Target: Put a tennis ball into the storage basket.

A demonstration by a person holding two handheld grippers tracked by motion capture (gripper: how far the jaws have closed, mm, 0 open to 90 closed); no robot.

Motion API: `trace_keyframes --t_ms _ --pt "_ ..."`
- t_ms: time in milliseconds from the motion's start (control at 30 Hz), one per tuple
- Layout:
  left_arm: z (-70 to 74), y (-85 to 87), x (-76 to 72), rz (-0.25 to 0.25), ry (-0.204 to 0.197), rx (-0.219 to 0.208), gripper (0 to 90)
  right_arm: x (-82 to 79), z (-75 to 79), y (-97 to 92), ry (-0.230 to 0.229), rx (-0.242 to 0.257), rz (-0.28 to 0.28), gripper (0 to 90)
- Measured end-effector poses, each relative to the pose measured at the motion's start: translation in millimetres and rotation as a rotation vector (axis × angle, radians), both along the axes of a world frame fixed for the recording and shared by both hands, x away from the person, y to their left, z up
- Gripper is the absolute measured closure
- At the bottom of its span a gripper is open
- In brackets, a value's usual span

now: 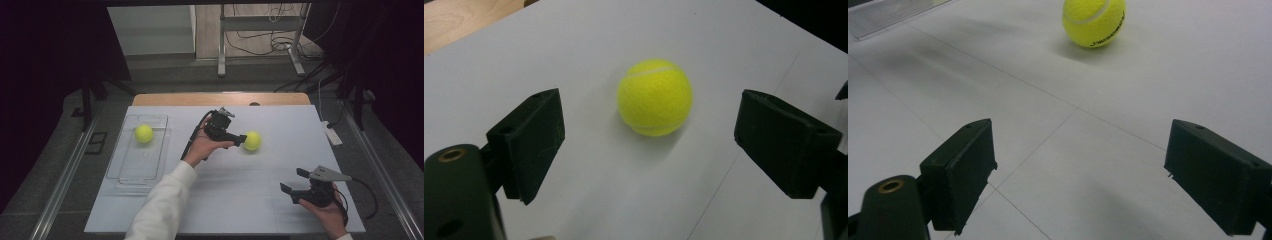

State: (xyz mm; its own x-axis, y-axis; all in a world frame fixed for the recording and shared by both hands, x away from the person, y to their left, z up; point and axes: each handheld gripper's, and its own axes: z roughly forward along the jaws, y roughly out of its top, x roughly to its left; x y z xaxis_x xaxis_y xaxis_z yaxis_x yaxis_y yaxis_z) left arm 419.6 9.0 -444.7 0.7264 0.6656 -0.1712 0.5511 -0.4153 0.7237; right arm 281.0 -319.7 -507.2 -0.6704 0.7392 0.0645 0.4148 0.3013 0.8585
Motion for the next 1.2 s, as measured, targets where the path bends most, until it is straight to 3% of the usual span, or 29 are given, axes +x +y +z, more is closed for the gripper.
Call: trace_keyframes --t_ms 1200 --pt "-21.2 -34.9 20.4 -0.034 0.066 0.038 12.5 -0.1 -0.8 -0.5 0.001 -0.002 -0.002 12.8"
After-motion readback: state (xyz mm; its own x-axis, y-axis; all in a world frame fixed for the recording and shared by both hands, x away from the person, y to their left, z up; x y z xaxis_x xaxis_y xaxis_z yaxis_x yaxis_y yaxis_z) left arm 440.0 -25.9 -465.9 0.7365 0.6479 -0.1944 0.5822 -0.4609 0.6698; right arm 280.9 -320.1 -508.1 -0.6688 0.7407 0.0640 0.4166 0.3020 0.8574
